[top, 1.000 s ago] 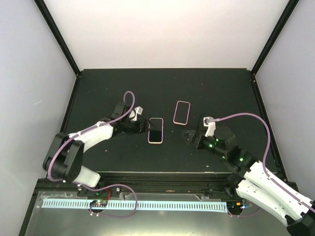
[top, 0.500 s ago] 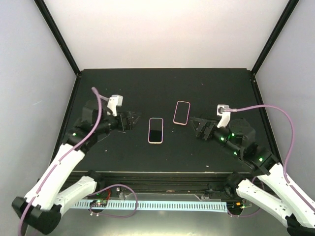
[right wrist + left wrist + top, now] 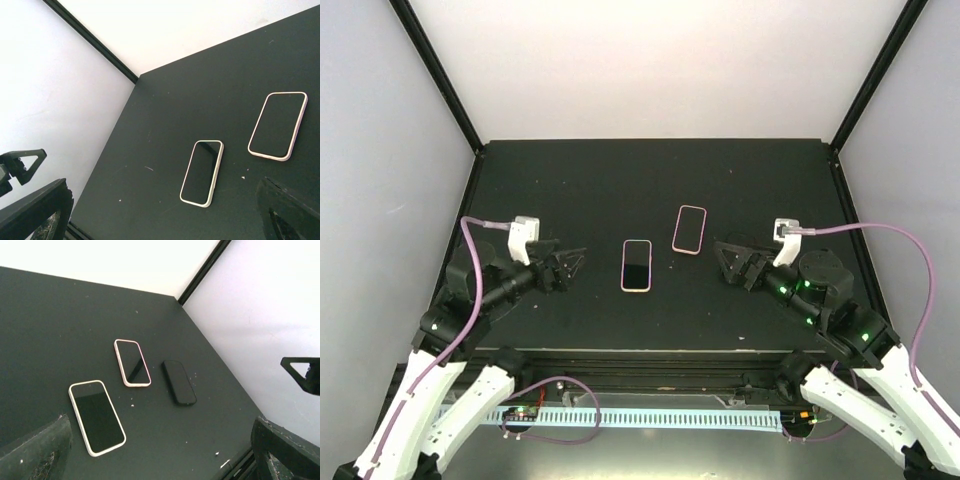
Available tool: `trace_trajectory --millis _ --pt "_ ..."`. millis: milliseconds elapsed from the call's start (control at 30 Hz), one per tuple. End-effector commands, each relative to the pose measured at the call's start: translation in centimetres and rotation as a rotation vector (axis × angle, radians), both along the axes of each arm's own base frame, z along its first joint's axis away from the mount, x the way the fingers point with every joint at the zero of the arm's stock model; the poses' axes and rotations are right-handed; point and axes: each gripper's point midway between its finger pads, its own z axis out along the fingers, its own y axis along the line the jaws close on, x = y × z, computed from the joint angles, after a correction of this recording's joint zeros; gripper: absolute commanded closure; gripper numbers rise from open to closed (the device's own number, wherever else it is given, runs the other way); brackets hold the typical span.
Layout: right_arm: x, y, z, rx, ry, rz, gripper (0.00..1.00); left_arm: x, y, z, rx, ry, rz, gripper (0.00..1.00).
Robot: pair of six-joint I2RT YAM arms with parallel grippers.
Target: Put the phone into the phone case
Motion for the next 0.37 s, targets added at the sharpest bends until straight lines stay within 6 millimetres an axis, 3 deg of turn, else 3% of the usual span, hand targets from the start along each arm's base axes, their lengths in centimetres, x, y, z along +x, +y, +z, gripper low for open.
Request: trace_trajectory --millis 0,333 --pt "0.0 -0.5 -0.4 0.019 0.003 -0.026 0.00 -0.6 0.5 -1.1 -0.008 0.025 0.019 0.01" --pt "-0.2 0.1 -2.5 0.032 0.047 -0.005 0.00 -1.0 0.4 -0.2 -0.045 -0.034 0.005 0.01"
